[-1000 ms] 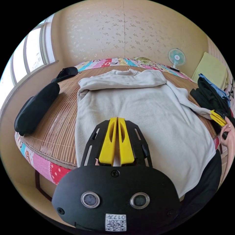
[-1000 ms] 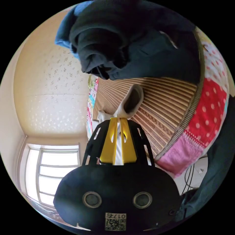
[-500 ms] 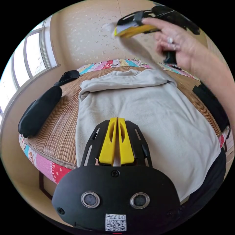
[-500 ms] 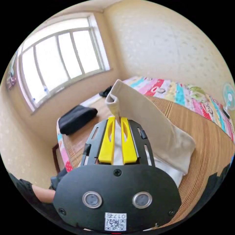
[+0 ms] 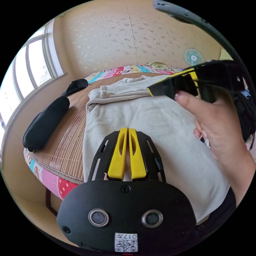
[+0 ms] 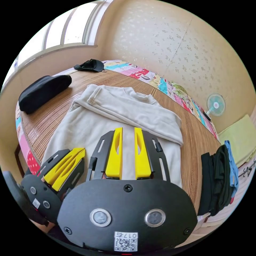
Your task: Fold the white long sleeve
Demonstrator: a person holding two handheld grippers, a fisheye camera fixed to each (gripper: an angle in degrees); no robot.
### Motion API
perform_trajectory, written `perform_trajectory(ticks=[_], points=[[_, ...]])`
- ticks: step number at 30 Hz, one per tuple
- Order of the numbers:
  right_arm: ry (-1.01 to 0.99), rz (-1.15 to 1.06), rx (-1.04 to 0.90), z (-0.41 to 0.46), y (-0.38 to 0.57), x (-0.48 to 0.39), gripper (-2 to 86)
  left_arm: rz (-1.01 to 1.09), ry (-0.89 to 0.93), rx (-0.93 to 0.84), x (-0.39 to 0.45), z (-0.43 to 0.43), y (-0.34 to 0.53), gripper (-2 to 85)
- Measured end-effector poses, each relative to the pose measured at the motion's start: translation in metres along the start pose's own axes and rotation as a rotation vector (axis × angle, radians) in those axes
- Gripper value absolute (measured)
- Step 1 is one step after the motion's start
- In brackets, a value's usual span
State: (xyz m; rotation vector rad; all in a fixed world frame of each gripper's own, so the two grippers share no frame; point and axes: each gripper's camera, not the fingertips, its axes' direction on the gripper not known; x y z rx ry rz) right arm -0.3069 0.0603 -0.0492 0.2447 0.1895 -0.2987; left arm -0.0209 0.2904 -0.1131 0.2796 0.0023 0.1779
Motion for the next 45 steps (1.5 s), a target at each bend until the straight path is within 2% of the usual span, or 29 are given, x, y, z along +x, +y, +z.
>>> perform_trajectory(ticks=[8, 15, 19, 22, 23, 24, 30, 32, 34, 36, 41, 45], points=[[-0.026, 0.197, -0.038, -0.042, 0.057, 0.051, 8.0, 0.006, -0.013, -0.003, 0.008, 0.0, -0.006, -1.0], [0.017, 0.271, -0.061, -0.055, 0.088, 0.082, 8.4, 0.007, -0.017, -0.006, 0.01, 0.002, -0.013, -1.0], [0.024, 0.299, -0.113, -0.041, 0.111, 0.093, 8.5, 0.008, -0.02, -0.008, 0.009, 0.004, -0.018, -1.0], [-0.004, 0.3, -0.195, 0.003, 0.138, 0.092, 8.6, 0.01, -0.024, -0.008, 0.008, 0.006, -0.022, -1.0], [-0.013, 0.316, -0.062, -0.006, 0.155, 0.094, 8.6, 0.012, -0.029, -0.009, 0.008, 0.006, -0.024, -1.0], [-0.018, 0.329, -0.042, -0.007, 0.159, 0.096, 8.5, 0.013, -0.032, -0.009, 0.008, 0.007, -0.025, -1.0], [-0.024, 0.323, -0.065, 0.001, 0.157, 0.108, 8.3, 0.051, -0.069, -0.077, 0.006, 0.011, -0.041, -0.8], [-0.043, 0.331, -0.055, 0.003, 0.16, 0.116, 8.2, 0.161, -0.147, -0.153, 0.01, 0.003, -0.045, -0.6], [-0.049, 0.335, -0.052, 0.005, 0.16, 0.122, 8.2, 0.182, -0.168, -0.174, 0.003, -0.01, -0.037, -0.4], [-0.046, 0.334, -0.051, 0.006, 0.16, 0.126, 8.2, 0.13, -0.134, -0.164, -0.016, -0.027, -0.022, -0.3], [-0.048, 0.336, -0.038, 0.011, 0.162, 0.141, 8.3, -0.144, 0.134, -0.116, -0.116, -0.078, 0.03, 1.1], [-0.071, 0.352, -0.009, 0.014, 0.166, 0.155, 8.4, -0.206, 0.296, -0.2, -0.166, -0.067, 0.047, 8.8]])
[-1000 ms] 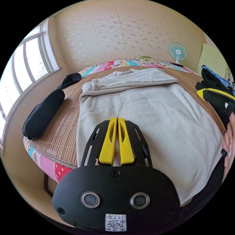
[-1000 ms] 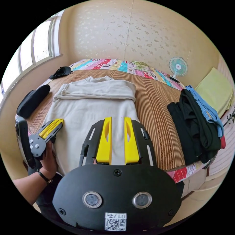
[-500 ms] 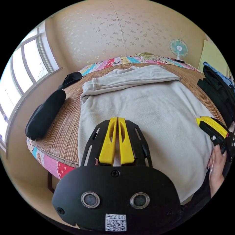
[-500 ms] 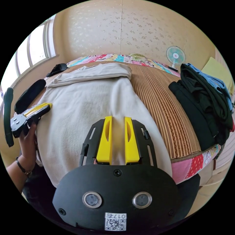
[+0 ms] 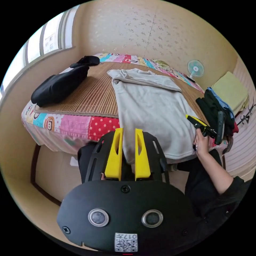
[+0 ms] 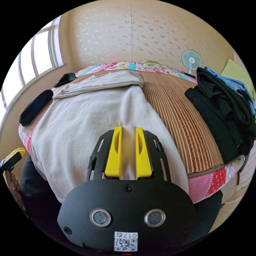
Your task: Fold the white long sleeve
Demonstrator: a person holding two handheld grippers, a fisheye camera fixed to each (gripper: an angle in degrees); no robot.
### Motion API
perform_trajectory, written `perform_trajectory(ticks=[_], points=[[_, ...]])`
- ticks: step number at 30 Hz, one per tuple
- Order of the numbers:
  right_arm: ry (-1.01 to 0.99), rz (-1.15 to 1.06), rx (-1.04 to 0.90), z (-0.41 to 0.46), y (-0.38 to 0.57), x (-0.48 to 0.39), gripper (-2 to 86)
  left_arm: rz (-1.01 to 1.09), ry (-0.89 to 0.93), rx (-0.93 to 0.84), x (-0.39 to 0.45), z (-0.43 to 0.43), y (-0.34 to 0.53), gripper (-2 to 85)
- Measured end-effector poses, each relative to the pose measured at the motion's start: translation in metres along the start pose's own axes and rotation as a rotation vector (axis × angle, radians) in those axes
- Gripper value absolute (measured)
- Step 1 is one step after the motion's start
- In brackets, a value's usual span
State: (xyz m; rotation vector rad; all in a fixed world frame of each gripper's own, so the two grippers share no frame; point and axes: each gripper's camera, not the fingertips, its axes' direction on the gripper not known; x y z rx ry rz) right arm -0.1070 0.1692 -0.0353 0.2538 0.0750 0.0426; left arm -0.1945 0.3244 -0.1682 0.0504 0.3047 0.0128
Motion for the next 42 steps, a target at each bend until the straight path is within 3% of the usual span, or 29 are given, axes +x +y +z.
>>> perform_trajectory(ticks=[5, 13, 16, 18, 23, 29, 37, 40, 42], points=[[-0.002, 0.001, 0.005, 0.004, -0.007, 0.016, 8.4, -0.047, 0.057, -0.159, -0.055, 0.032, -0.011, 18.2], [-0.026, 0.01, 0.01, 0.01, -0.02, 0.043, 8.4, -0.051, 0.205, -0.382, -0.105, 0.112, -0.014, 14.0], [-0.049, 0.014, 0.004, 0.012, -0.026, 0.055, 8.2, -0.078, 0.345, -0.377, -0.124, 0.107, -0.022, 4.7], [-0.078, 0.013, -0.023, 0.015, -0.034, 0.065, 8.0, -0.071, 0.376, -0.381, -0.129, 0.1, -0.024, 3.8], [-0.074, -0.189, -0.352, 0.004, -0.077, 0.093, 6.9, 0.028, 0.532, -0.285, -0.131, 0.053, -0.021, 2.6], [0.03, 0.0, -0.225, -0.084, -0.045, 0.199, 7.4, 0.045, 0.696, -0.114, -0.181, -0.019, -0.022, 2.0], [-0.481, 0.24, -0.4, -0.044, 0.014, 0.284, 7.9, -0.076, 0.916, -0.035, -0.24, -0.035, -0.02, 2.9], [-0.494, 0.29, -0.324, -0.053, 0.024, 0.303, 5.3, -0.071, 0.904, -0.008, -0.246, -0.045, -0.015, 3.2], [-0.626, 0.283, -0.225, -0.074, 0.026, 0.318, 3.7, -0.073, 0.9, 0.018, -0.252, -0.056, -0.011, 3.3]])
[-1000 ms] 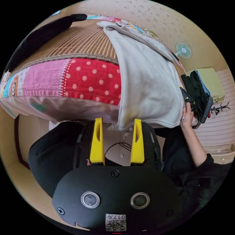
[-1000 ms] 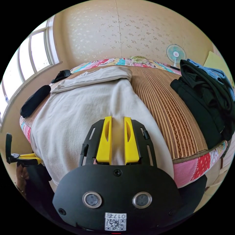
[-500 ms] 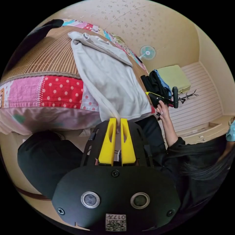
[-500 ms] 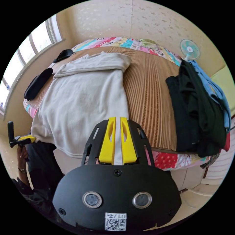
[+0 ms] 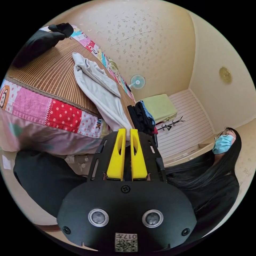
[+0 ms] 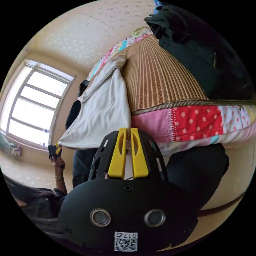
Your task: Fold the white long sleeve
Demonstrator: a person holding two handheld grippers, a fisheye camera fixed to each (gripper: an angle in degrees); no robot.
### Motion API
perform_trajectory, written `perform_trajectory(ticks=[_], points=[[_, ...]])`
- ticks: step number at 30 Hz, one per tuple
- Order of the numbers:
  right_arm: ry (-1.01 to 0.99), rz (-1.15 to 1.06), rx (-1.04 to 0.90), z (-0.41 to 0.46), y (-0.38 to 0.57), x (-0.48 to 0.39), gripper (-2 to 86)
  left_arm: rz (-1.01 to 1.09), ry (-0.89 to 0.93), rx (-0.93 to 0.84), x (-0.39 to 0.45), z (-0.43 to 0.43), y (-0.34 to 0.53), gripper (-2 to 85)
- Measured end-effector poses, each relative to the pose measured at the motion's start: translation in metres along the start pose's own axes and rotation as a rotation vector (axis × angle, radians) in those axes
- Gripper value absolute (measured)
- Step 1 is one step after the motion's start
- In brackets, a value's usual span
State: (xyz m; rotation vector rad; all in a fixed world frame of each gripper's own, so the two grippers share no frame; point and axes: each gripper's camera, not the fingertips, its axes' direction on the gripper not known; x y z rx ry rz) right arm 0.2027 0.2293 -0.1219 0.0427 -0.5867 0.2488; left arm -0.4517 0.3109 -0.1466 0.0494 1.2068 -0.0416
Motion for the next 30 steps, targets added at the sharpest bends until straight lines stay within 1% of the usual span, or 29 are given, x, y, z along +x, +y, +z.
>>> perform_trajectory(ticks=[2, 4, 6, 7, 8, 10, 12, 15, 17, 18, 19, 20, 21, 23, 24, 25, 26, 27, 28, 29, 30], points=[[-0.259, -0.078, 0.099, -0.043, 0.007, -0.003, 3.0, 0.022, 0.02, 0.042, 0.011, -0.021, 0.004, 3.3], [-0.4, -0.146, 0.182, -0.077, 0.015, -0.013, 2.8, 0.074, 0.053, 0.085, 0.026, -0.039, 0.006, 3.2], [-0.463, -0.218, 0.254, -0.108, 0.023, -0.03, 2.6, 0.135, 0.106, 0.141, 0.044, -0.058, 0.009, 3.2], [-0.484, -0.257, 0.304, -0.128, 0.028, -0.042, 2.6, 0.17, 0.161, 0.181, 0.054, -0.071, 0.009, 3.2], [-0.489, -0.287, 0.351, -0.144, 0.033, -0.054, 2.6, 0.187, 0.213, 0.216, 0.061, -0.081, 0.009, 3.3], [-0.473, -0.32, 0.412, -0.16, 0.036, -0.072, 2.5, 0.187, 0.251, 0.255, 0.067, -0.089, 0.005, 3.3], [-0.429, -0.324, 0.449, -0.164, 0.028, -0.086, 2.5, 0.147, 0.234, 0.283, 0.066, -0.09, -0.005, 3.4], [-0.269, -0.316, 0.436, -0.143, -0.018, -0.112, 2.5, 0.04, 0.166, 0.311, 0.052, -0.075, -0.045, 3.4], [-0.104, -0.306, 0.448, -0.107, -0.075, -0.131, 2.6, -0.022, 0.13, 0.352, 0.031, -0.055, -0.095, 3.5], [-0.063, -0.296, 0.445, -0.096, -0.091, -0.135, 2.7, -0.043, 0.11, 0.354, 0.025, -0.049, -0.11, 3.7], [0.021, -0.287, 0.437, -0.071, -0.124, -0.142, 2.9, -0.072, 0.057, 0.356, 0.012, -0.038, -0.139, 3.9], [0.103, -0.285, 0.413, -0.044, -0.153, -0.149, 3.2, -0.097, -0.002, 0.354, 0.0, -0.027, -0.163, 4.3], [0.141, -0.292, 0.393, -0.031, -0.166, -0.152, 3.4, -0.107, -0.025, 0.346, -0.006, -0.021, -0.173, 4.5], [0.238, -0.251, 0.278, 0.01, -0.194, -0.163, 4.3, -0.12, -0.108, 0.318, -0.013, -0.003, -0.191, 6.4], [0.253, -0.243, 0.257, 0.015, -0.194, -0.166, 4.6, -0.115, -0.131, 0.311, -0.011, 0.0, -0.191, 6.7], [0.277, -0.262, 0.247, 0.024, -0.183, -0.175, 5.6, -0.088, -0.196, 0.292, -0.004, 0.006, -0.185, 7.5], [0.302, -0.291, 0.266, 0.031, -0.161, -0.182, 6.4, -0.066, -0.293, 0.282, 0.003, 0.01, -0.173, 8.4], [0.316, -0.307, 0.278, 0.035, -0.148, -0.184, 6.6, -0.059, -0.347, 0.28, 0.006, 0.012, -0.165, 9.4], [0.346, -0.35, 0.291, 0.047, -0.122, -0.185, 6.8, -0.06, -0.451, 0.282, 0.01, 0.016, -0.146, 11.5], [0.391, -0.389, 0.267, 0.063, -0.1, -0.182, 6.9, -0.071, -0.522, 0.287, 0.01, 0.02, -0.124, 12.7], [0.42, -0.392, 0.247, 0.072, -0.09, -0.177, 6.9, -0.078, -0.544, 0.288, 0.009, 0.023, -0.112, 13.2]])
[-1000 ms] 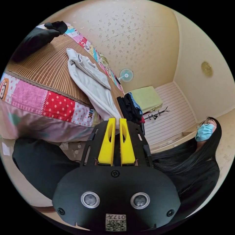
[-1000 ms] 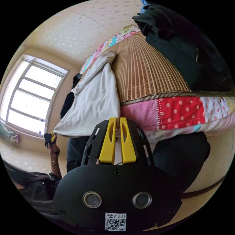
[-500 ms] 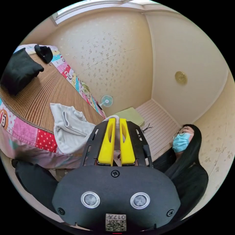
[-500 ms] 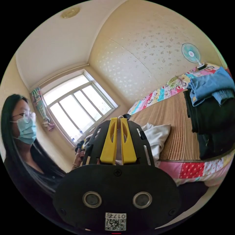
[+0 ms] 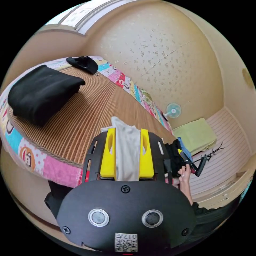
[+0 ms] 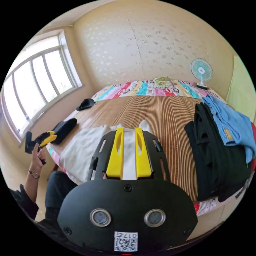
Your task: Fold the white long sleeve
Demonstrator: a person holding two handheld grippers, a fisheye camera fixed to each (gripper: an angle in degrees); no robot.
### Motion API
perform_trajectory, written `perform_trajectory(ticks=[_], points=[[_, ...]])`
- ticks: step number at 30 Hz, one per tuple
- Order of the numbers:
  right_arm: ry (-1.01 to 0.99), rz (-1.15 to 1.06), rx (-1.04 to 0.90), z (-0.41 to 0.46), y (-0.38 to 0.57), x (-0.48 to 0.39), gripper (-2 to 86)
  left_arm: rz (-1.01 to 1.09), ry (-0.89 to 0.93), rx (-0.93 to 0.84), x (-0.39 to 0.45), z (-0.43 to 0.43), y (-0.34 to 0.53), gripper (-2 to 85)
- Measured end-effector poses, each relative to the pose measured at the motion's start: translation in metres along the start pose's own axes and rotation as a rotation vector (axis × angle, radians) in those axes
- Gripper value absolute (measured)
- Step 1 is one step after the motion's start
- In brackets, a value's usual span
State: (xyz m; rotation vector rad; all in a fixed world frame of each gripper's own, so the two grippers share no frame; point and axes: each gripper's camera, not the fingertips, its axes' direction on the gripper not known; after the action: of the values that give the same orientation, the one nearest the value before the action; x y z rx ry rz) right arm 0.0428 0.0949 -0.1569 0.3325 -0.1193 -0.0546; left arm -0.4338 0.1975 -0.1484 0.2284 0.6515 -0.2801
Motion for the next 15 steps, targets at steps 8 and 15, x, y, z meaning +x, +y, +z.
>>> perform_trajectory(ticks=[8, 15], points=[[0.017, -0.019, 0.022, 0.046, 0.112, 0.007, 6.6, -0.282, 0.088, -0.035, -0.022, 0.018, 0.13, 18.1], [0.016, -0.027, 0.044, 0.045, 0.121, 0.001, 6.3, -0.347, 0.123, -0.016, -0.007, 0.044, 0.146, 15.6]])
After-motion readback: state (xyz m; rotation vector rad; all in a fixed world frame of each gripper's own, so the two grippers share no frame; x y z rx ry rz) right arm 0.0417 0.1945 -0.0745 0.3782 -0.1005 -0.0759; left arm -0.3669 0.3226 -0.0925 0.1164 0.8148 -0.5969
